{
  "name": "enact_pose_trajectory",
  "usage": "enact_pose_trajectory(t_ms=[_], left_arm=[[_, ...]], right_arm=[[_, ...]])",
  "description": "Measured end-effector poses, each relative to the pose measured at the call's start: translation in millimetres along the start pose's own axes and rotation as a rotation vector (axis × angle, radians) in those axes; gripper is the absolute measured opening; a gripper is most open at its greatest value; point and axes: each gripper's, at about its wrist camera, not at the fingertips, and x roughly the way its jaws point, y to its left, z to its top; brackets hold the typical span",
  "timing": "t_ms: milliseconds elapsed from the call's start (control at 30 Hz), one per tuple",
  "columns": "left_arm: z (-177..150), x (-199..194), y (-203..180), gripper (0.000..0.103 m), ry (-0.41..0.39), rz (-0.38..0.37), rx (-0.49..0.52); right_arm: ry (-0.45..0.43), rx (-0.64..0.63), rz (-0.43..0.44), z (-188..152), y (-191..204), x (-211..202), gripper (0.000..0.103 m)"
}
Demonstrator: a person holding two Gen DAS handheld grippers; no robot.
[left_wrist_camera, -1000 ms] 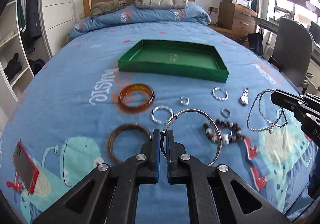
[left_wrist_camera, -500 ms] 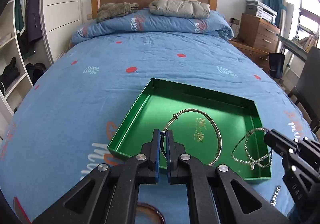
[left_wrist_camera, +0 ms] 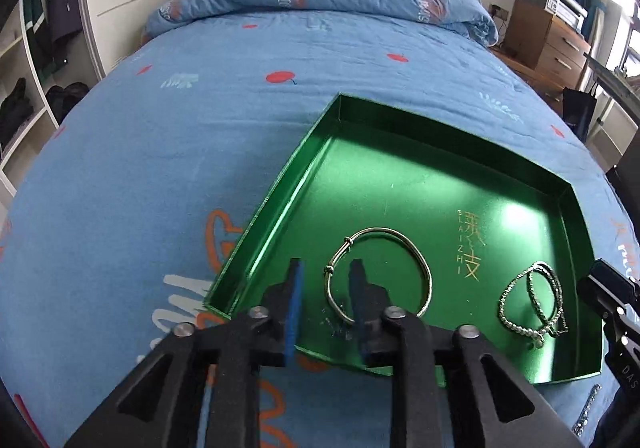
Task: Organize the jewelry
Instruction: 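Carry both pieces into the green tray and open both tools, then withdraw both tools from the tray toward the remaining jewelry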
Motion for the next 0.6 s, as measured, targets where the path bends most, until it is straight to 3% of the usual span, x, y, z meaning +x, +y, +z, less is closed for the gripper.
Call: enact_pose_trajectory(t_ms=[67,333,600], left_arm=[[-4.1,-26.7,5.2,0.052,-0.046,0.011,0.016],[-70.5,-124.4,44.8,0.052,-0.104,0.007,0.034],[-151.6,-165.7,76.3,0.052,-0.069,0.041,-0.001]], right_arm=[[-0.038,0.006,0.017,-1.4,-1.2,-25.2,0.032],[-0.116,0.016,0.114,-60.1,8.5,-131.2,0.032],[-0.084,0.03,0.155,-120.6,29.0,-174.2,0.032]])
